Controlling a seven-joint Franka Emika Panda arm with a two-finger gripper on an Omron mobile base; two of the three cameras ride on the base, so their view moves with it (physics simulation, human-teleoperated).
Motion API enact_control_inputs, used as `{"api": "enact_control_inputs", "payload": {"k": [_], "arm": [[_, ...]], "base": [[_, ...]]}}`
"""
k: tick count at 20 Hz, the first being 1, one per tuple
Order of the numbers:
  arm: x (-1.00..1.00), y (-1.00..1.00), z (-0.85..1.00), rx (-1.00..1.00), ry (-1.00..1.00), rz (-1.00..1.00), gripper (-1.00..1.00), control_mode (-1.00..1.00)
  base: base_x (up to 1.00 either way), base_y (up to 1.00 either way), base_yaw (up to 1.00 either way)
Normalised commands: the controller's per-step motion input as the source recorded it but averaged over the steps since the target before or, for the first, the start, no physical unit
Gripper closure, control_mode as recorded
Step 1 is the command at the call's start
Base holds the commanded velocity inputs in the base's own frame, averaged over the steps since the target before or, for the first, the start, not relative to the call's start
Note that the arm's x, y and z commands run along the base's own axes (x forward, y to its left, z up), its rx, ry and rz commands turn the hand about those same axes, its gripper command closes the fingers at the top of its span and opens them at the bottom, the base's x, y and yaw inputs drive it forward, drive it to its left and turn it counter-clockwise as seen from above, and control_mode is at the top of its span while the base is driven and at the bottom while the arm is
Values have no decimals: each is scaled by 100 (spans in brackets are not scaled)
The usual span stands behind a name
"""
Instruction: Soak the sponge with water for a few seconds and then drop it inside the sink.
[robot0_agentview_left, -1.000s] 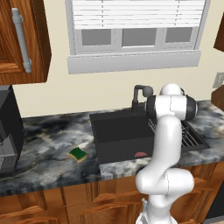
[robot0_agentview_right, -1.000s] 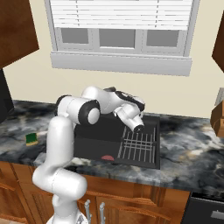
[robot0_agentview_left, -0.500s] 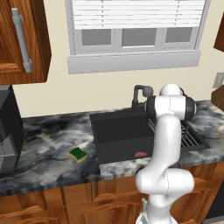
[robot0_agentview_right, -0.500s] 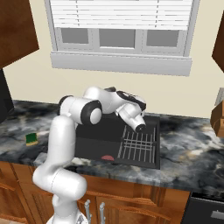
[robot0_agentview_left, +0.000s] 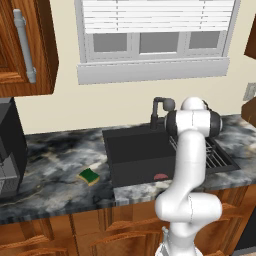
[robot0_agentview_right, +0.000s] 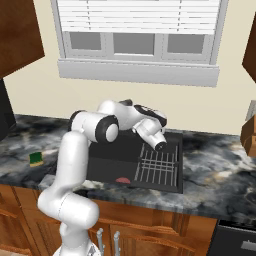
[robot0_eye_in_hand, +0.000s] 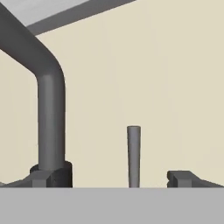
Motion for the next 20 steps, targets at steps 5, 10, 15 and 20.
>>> {"api": "enact_control_inputs", "payload": {"k": [5, 10, 15, 20], "arm": [[19, 0, -8, 0, 0, 1, -100, -100], [22, -1, -1, 0, 0, 0, -100, -100], [18, -1, -1, 0, 0, 0, -100, -100], [10, 0, 0, 0, 0, 0, -100, -100]], "base": [[0, 0, 0], [0, 0, 0], [0, 0, 0], [0, 0, 0]]}}
